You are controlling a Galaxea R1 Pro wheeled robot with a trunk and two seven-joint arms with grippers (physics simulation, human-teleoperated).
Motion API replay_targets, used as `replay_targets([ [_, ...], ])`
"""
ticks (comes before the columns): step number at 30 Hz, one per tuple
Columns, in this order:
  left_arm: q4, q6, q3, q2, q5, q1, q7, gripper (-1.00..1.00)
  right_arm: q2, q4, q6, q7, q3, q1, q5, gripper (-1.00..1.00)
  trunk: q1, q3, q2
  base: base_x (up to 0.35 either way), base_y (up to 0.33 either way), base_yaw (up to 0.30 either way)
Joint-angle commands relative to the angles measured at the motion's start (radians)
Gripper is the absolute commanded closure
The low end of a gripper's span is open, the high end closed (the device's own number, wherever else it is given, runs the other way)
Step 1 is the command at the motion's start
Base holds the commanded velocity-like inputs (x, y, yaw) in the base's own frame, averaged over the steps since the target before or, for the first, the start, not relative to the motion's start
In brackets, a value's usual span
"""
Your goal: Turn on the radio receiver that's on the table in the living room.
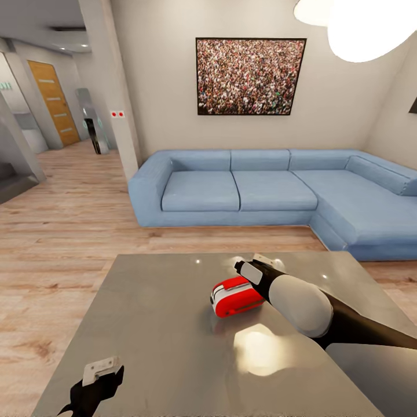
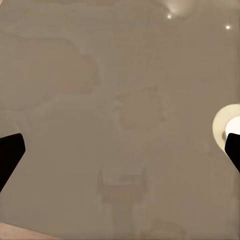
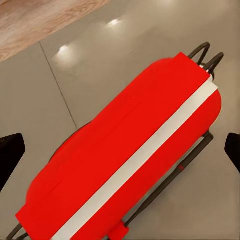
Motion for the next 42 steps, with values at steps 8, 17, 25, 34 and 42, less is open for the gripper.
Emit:
replay_targets([
  [8,0.000,0.000,0.000,0.000,0.000,-0.001,0.000,-1.00,0.000,0.000,0.001,0.004,0.000,0.000,0.000,-1.00,0.000,-0.013,0.000,0.000,0.000,0.000],
  [17,0.001,0.000,0.000,0.000,0.000,0.000,0.000,-1.00,0.000,0.000,0.001,0.081,0.002,0.000,0.001,-1.00,0.000,-0.027,0.000,0.000,0.000,0.000],
  [25,0.001,0.000,0.000,0.000,0.000,0.000,0.000,-1.00,0.000,-0.001,0.001,0.094,0.004,0.000,0.003,-1.00,0.000,-0.037,0.000,0.000,0.000,0.000],
  [34,0.001,0.000,-0.001,0.000,0.000,0.000,0.000,-1.00,0.000,0.000,0.000,0.095,0.004,0.004,0.003,-1.00,0.000,-0.038,0.000,0.000,0.000,0.000],
  [42,0.001,0.000,-0.001,0.000,0.000,0.000,0.000,-1.00,0.000,0.001,0.000,0.097,0.005,0.007,0.003,-1.00,0.000,-0.043,0.000,0.000,0.000,0.000],
])
